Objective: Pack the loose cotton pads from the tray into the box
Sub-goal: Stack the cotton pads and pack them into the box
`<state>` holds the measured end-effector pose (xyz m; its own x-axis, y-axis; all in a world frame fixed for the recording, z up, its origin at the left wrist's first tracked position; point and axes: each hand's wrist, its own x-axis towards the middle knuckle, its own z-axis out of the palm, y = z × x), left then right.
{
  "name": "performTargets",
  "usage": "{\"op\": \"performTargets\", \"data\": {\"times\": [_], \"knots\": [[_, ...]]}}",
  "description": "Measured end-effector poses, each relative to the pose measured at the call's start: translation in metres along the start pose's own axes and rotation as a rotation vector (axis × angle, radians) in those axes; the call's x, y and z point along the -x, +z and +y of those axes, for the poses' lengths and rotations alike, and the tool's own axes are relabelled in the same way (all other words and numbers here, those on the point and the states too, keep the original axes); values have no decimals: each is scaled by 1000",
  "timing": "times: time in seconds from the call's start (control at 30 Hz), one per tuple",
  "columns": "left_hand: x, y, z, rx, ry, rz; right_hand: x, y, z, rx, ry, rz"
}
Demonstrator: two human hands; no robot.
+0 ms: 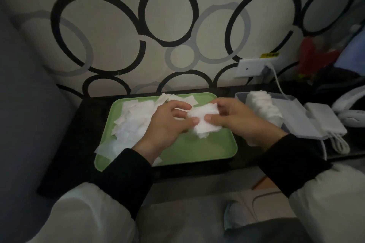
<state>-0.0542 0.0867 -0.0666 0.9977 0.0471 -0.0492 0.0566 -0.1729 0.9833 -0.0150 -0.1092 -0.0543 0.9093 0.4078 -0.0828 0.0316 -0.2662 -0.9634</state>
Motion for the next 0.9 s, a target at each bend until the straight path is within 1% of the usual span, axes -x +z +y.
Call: {"op": "performTargets", "data": {"times": [0.1,0.23,0.37,0.43,0.5,0.6,0.7,0.77,0.9], "knots": [[-5,17,4,34,27,47,14,-28,-7,-15,5,132],[-15,49,5,-8,33,-2,31,-86,-8,-17,-58,320],[-23,92,2,-102,100,-71,49,-138,2,202,-65,394],[-27,112,1,-162,160,-106,55,-156,7,283,-31,359],[-32,130,0,-226,214,-129,57,-167,15,304,8,292],[-36,155,2,-427,276,-165,55,-173,26,342,29,184],[-42,169,-3,-604,311,-154,49,-170,35,482,28,77],[-46,174,-7,-638,315,-151,42,-167,38,659,15,14],[-54,174,-11,-558,307,-153,27,-159,41,1154,29,-73]]}}
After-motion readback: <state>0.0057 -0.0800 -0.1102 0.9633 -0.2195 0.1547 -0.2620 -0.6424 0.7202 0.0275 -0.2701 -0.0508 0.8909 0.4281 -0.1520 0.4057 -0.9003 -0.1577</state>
